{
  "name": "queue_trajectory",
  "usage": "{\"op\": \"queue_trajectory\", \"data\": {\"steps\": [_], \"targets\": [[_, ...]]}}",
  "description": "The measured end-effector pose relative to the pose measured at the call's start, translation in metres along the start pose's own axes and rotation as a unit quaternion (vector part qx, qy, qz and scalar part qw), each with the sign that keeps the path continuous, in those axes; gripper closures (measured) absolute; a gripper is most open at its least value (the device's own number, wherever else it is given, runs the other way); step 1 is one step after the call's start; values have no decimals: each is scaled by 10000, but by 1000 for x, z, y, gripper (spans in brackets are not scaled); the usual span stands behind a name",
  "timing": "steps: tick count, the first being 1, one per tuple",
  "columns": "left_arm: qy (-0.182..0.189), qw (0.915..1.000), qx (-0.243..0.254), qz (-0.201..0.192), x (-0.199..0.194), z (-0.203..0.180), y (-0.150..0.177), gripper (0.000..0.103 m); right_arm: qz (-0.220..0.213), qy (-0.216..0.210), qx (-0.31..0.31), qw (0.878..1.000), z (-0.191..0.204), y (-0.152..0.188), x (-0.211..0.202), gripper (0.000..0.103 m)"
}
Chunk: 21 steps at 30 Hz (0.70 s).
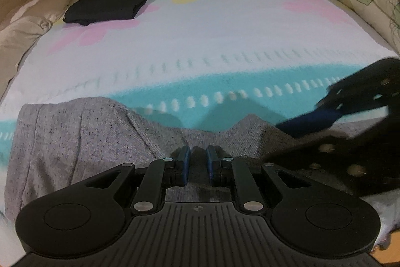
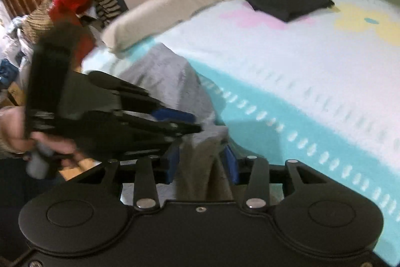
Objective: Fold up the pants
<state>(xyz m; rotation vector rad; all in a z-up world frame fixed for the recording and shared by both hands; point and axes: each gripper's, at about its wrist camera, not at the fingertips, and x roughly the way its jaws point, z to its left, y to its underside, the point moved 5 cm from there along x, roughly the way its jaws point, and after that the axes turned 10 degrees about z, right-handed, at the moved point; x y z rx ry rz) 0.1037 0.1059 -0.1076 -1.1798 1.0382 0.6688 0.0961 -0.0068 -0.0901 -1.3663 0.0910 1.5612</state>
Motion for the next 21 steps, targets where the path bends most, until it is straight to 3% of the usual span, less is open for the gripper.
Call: {"op": "queue_trajectory", "data": {"steps": [2,7,17,18,19,21], "targets": [[50,10000,-34,18,0,2,1,88,84,-141,186,9997,-3,1,9,65],[75,10000,-22,24,-2,2,3,88,-41,-231,429,9988,-6,-4,15,65],[85,9999,-31,133,-4,3,9,88,-109,-114,245,9996,4,-14,16,66],[86,9999,-19,147,-5,4,9,88,-110,-91,228,9996,5,-14,17,69],[91,9998,-6,166,-7,4,9,88,-87,-51,212,9997,5,-14,18,85],[90,9998,-7,172,-11,8,9,88,-57,87,115,9999,8,-13,18,90]]}}
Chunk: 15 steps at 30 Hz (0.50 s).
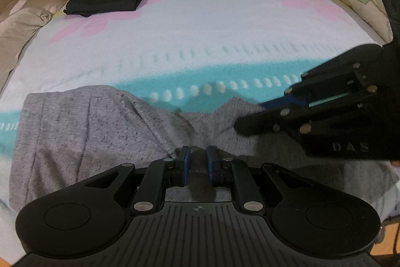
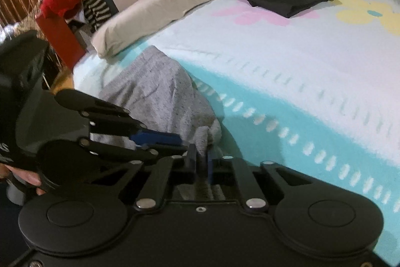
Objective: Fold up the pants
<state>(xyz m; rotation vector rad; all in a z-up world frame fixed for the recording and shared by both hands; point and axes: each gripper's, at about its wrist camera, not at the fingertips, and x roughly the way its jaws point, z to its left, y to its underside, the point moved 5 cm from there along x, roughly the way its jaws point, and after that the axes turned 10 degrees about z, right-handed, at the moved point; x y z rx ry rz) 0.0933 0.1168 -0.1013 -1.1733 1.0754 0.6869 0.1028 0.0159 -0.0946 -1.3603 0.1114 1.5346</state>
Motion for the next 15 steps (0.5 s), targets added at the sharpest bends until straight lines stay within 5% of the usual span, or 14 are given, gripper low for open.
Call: {"op": "queue_trajectory", "data": {"steps": [5,9,15], "targets": [[-60,9985,0,538,11,8,11,88,-235,684,-215,9972,-5,-17,-9,93],[-320,9967,506,542,14,-1,16,88,-549,1211,-1,9911,-36,-49,-15,93],[-336,9960,603,569,14,-3,18,89,-94,1608,-140,9868,-65,-67,25,95]]}}
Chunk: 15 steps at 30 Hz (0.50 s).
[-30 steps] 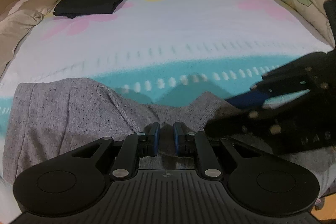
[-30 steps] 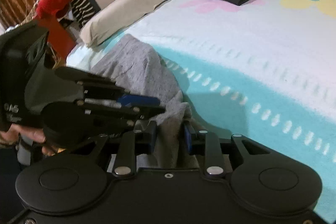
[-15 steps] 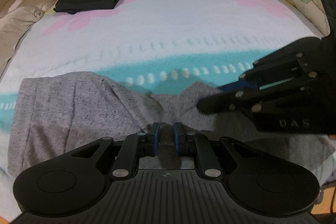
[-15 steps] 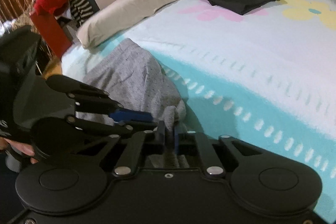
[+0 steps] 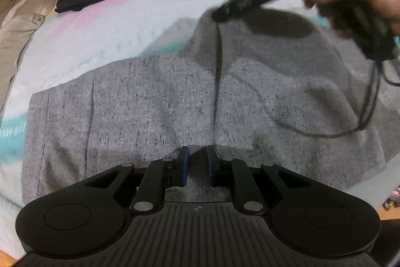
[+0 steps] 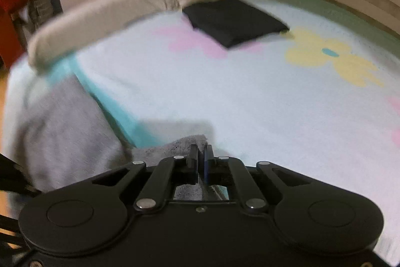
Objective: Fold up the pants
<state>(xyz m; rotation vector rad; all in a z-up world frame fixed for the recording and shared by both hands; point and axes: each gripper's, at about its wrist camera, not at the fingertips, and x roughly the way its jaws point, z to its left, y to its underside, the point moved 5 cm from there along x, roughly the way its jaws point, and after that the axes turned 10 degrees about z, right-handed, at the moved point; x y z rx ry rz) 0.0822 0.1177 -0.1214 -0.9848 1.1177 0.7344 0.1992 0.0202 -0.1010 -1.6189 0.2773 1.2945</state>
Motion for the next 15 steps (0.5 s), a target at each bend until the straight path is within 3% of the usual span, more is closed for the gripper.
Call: {"op": "queue_trajectory", "data": {"steps": [4,7,9,11,13,15], "targets": [[109,9997,204,43,0,-2,0,92,341,132,-36,9993,-1,10,38,96],[240,9993,292,71,-1,-1,1,93,253,122,123,9995,-3,12,38,95],[408,9989,199,97,1,4,3,93,261,157,140,9994,-6,12,33,90],[450,9984,342,98,-1,7,6,92,157,311,139,9993,-12,10,23,72],[495,9986,138,89,-2,19,5,92,28,495,198,9986,-19,11,5,70],[493,9985,-232,8,-5,27,2,92,-37,310,245,9992,-22,15,-12,70]]}}
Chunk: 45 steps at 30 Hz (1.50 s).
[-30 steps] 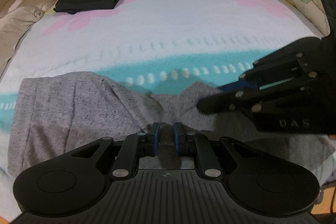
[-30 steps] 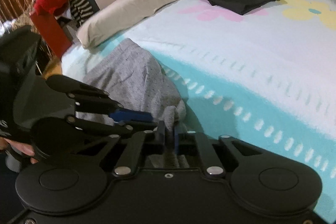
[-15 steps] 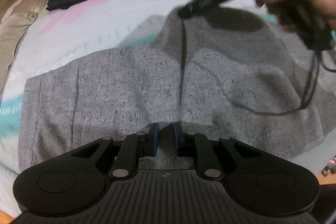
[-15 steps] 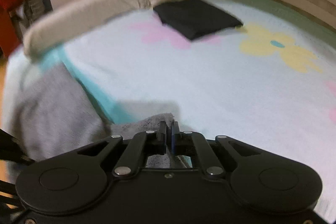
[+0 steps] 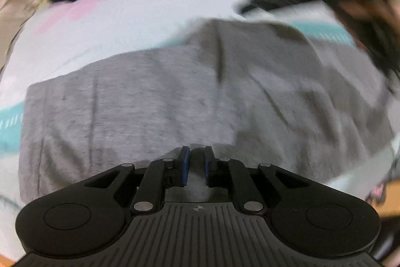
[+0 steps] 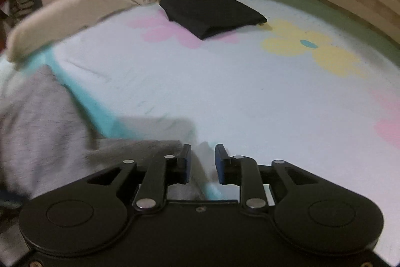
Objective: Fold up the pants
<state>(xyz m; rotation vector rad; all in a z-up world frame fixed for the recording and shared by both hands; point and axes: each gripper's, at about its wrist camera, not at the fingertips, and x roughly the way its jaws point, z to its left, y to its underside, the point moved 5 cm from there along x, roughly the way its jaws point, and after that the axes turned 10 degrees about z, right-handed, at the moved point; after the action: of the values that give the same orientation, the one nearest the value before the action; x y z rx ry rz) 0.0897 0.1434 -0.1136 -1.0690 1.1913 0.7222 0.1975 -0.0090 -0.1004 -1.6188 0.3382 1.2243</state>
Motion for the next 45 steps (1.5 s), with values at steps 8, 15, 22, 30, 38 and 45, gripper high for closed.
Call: {"op": "queue_trajectory", "data": {"steps": [8,15,22,30,38,45], "targets": [[333,9983,-13,-483,-7,-11,-3,91,343,-667,-590,9954,45,67,-48,70],[-53,9978,608,264,16,-26,10,89,641,-660,-1107,9896,81,143,-62,70],[119,9979,-164,-613,-16,-25,-23,89,422,-638,-699,9946,53,155,-102,55],[121,9982,259,-528,-8,-72,-56,89,220,338,-302,9987,-44,148,-102,41],[46,9981,345,-514,8,-98,-87,89,606,-178,-356,9974,-82,150,-71,97],[-56,9950,76,-990,5,-113,-120,89,181,-239,-801,9963,-64,165,-97,97]]}}
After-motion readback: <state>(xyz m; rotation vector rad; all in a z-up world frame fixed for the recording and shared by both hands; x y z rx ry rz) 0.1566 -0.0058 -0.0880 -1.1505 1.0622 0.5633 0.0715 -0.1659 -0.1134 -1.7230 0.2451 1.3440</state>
